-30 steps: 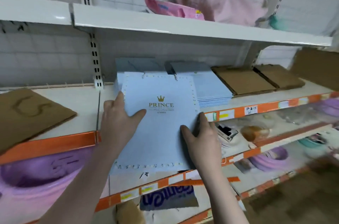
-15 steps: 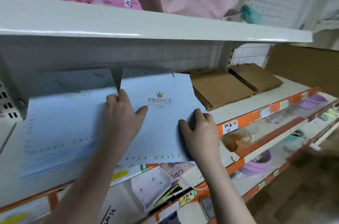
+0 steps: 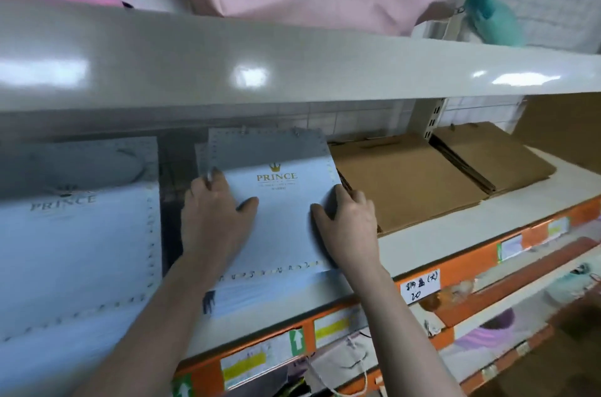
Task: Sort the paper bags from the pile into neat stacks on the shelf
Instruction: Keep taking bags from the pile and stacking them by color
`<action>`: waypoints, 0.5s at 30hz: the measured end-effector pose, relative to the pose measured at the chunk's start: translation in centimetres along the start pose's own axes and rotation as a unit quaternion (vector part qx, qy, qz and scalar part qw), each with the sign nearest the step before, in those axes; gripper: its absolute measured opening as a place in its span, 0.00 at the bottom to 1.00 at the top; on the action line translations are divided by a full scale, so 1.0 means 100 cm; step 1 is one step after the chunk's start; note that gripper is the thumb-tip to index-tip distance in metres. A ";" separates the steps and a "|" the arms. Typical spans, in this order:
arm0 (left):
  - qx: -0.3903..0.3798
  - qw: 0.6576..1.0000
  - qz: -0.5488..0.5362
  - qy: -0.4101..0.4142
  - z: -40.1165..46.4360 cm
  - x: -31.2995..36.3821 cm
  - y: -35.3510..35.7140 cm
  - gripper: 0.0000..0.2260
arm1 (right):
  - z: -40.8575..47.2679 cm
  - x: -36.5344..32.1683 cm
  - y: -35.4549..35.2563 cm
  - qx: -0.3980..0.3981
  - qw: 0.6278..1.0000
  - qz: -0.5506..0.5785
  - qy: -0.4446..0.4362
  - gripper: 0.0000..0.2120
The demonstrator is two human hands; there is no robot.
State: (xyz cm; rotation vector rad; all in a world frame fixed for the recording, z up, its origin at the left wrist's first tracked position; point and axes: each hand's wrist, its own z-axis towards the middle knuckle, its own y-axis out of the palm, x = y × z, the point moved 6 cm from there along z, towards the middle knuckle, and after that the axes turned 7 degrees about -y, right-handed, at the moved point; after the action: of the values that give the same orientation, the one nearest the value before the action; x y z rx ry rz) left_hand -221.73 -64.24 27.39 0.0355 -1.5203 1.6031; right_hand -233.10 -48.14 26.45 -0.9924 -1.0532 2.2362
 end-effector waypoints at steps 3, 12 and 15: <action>0.005 1.000 -0.004 -0.019 0.002 -0.001 0.013 0.29 | 0.014 0.005 0.010 -0.016 0.999 -0.021 -0.035 0.18; -0.001 0.996 0.037 -0.079 0.006 -0.015 0.034 0.27 | 0.023 0.011 0.035 -0.076 0.990 -0.002 -0.122 0.28; -0.007 0.994 0.066 -0.088 0.005 -0.014 0.038 0.29 | 0.025 0.011 0.039 -0.080 0.987 -0.004 -0.137 0.27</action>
State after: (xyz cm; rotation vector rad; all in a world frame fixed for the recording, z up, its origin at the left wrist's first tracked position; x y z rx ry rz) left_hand -223.46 -64.77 23.70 0.0706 -1.6994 1.7314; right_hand -236.13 -50.86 23.95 -0.7537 -1.3693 2.3570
